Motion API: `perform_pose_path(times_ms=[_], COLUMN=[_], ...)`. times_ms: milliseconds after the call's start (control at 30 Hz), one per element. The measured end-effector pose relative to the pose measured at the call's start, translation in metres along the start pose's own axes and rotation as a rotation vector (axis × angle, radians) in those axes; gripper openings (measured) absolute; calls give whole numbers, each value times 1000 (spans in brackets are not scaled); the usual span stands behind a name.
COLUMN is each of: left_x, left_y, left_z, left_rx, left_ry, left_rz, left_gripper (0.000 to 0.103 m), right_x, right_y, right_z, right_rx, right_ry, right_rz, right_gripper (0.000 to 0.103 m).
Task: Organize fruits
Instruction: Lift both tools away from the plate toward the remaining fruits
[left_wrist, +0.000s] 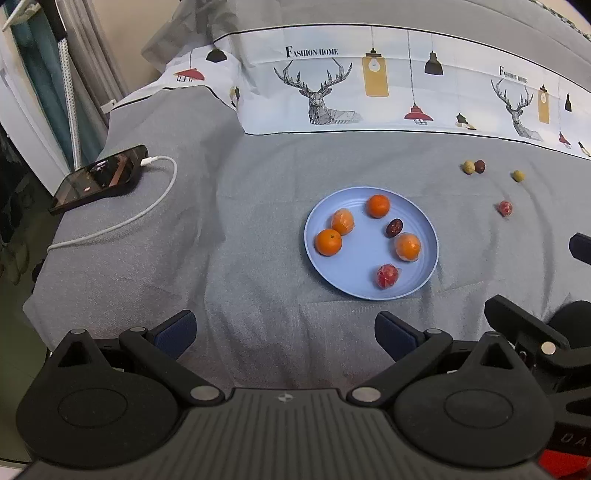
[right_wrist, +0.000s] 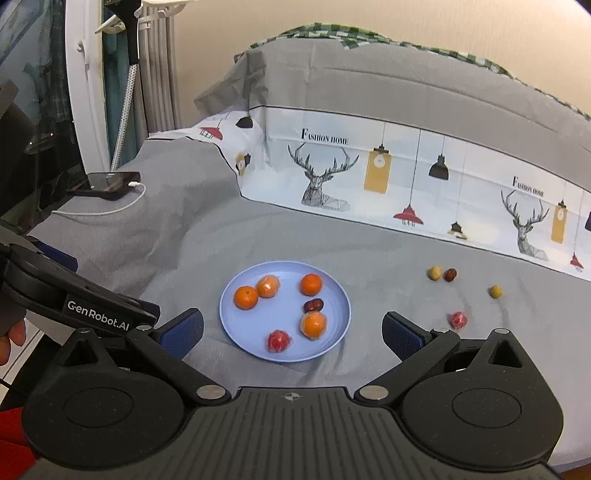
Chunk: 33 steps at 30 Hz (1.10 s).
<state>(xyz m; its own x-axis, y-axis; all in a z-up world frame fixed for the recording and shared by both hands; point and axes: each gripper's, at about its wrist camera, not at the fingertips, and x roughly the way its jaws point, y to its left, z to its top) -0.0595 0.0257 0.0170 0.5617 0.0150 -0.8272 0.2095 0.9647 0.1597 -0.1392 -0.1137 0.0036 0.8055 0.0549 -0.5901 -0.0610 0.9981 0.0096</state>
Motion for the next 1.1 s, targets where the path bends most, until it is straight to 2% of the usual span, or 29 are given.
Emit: perform_pose_path(times_ms=[300, 800, 900, 1100], left_x=[-4, 8, 9, 12], left_y=[-5, -8, -10, -16], left_z=[2, 7, 14, 36], left_rx=[7, 16, 26, 27], left_ry=[-1, 36, 37, 32], left_rz=[-3, -4, -8, 0], left_gripper=[103, 103, 103, 103], right_x=[-4, 10, 18, 50], right_y=[-1, -10, -19, -47], right_z=[-3, -2, 1, 16], right_rx=[-17, 16, 43, 160], right_ry=[-15, 21, 56, 193], right_rz=[0, -7, -7, -9], right_gripper=[102, 102, 102, 102])
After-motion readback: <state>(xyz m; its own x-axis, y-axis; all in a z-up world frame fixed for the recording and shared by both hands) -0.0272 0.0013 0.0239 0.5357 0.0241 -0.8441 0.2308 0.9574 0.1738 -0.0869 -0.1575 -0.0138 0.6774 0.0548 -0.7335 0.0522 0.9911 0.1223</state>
